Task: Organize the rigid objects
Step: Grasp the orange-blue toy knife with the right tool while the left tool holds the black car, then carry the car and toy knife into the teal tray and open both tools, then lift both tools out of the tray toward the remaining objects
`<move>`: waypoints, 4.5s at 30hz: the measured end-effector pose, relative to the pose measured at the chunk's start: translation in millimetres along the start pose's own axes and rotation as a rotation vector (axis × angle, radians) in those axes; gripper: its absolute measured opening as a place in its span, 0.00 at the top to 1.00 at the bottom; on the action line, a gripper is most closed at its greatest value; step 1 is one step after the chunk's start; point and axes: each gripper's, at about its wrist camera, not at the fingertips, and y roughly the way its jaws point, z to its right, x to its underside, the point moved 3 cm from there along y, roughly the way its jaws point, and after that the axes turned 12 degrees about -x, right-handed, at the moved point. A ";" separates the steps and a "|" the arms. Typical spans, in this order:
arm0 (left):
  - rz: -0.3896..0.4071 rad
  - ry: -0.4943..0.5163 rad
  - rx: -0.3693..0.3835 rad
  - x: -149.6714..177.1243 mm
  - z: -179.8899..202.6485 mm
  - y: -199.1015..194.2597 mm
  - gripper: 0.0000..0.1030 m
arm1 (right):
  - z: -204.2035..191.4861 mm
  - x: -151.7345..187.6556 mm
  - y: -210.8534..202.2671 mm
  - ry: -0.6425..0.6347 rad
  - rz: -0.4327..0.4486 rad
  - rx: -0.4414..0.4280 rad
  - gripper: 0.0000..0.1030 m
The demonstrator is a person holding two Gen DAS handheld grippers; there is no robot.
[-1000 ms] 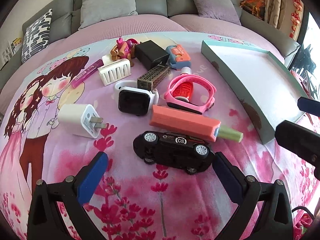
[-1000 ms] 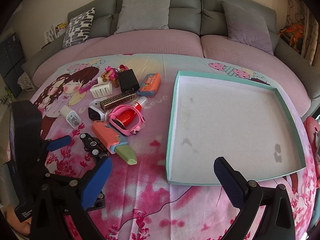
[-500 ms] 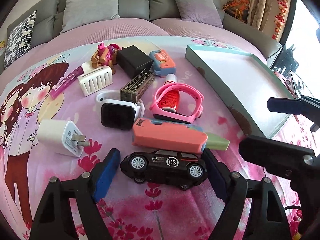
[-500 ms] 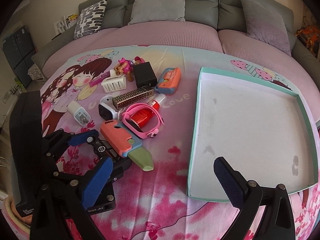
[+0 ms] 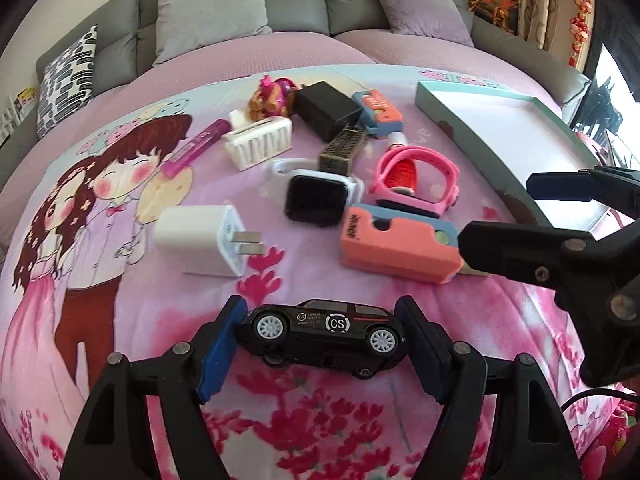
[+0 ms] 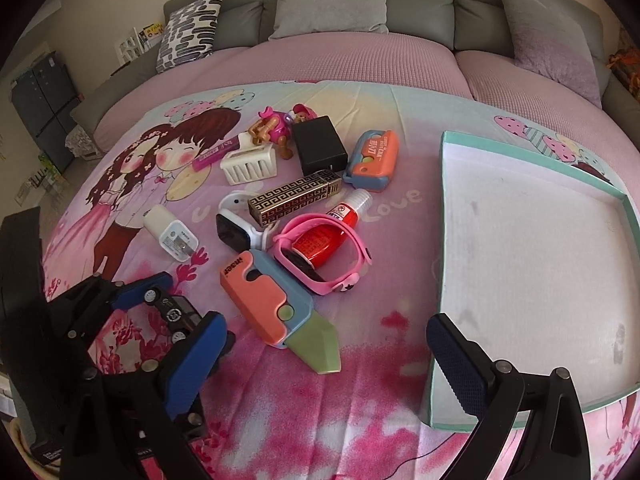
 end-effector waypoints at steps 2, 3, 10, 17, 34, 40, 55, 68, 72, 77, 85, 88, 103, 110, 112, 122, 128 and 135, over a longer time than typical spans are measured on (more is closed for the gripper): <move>-0.007 -0.032 -0.033 3.5 -15.2 -0.5 0.25 | -2.8 -0.2 6.5 -0.005 -0.014 -0.001 0.01; -0.013 -0.046 -0.050 5.1 -22.7 -0.1 0.25 | -3.8 -0.1 10.1 -0.005 -0.022 -0.003 0.01; -0.019 -0.130 -0.086 13.6 -56.9 -1.7 0.25 | -9.7 -0.1 39.4 0.006 -0.084 -0.014 0.09; -0.026 -0.142 -0.082 15.8 -59.6 1.2 0.25 | -19.5 -6.5 56.9 -0.036 -0.099 0.045 0.14; 0.010 -0.130 -0.092 5.5 -55.7 -19.0 0.25 | -30.4 2.7 31.1 -0.029 -0.014 -0.009 0.49; 0.057 -0.123 -0.088 -14.9 -50.6 -37.8 0.25 | -23.8 -8.4 -6.6 0.018 0.096 -0.038 0.50; 0.175 -0.055 0.041 -125.4 51.0 -53.3 0.25 | 97.4 -46.1 -77.4 0.251 0.307 0.197 0.49; 0.074 0.029 0.125 -163.5 167.2 -11.5 0.25 | 218.8 10.4 -108.0 0.535 0.271 0.423 0.49; 0.059 0.041 0.136 -167.3 190.0 -4.0 0.25 | 229.3 18.4 -114.0 0.564 0.272 0.434 0.49; 0.020 0.055 0.142 -165.5 208.8 10.7 0.25 | 236.4 22.3 -115.5 0.585 0.267 0.439 0.49; -0.009 0.044 0.150 -159.3 218.7 26.9 0.24 | 245.3 27.4 -117.8 0.609 0.255 0.433 0.49; -0.006 0.037 0.131 -159.4 217.9 30.2 0.11 | 247.2 28.9 -118.4 0.614 0.248 0.443 0.49; 0.021 -0.098 0.067 -160.3 185.0 25.8 0.02 | 249.7 30.1 -123.4 0.623 0.273 0.428 0.00; 0.069 -0.208 0.030 -156.6 148.6 14.5 0.02 | 244.2 24.7 -121.8 0.608 0.283 0.421 0.00; 0.080 -0.242 0.011 -154.6 135.4 10.2 0.02 | 238.9 20.2 -120.4 0.591 0.285 0.416 0.00; 0.064 -0.417 -0.165 -121.0 41.7 -8.2 0.01 | 174.8 -20.8 -96.8 0.438 0.312 0.282 0.00; 0.067 -0.576 -0.282 -89.0 -28.2 -20.9 0.01 | 119.3 -43.0 -67.1 0.316 0.281 0.178 0.00; 0.056 -0.588 -0.369 -64.5 -69.6 -30.1 0.01 | 68.9 -53.7 -32.4 0.257 0.230 0.070 0.00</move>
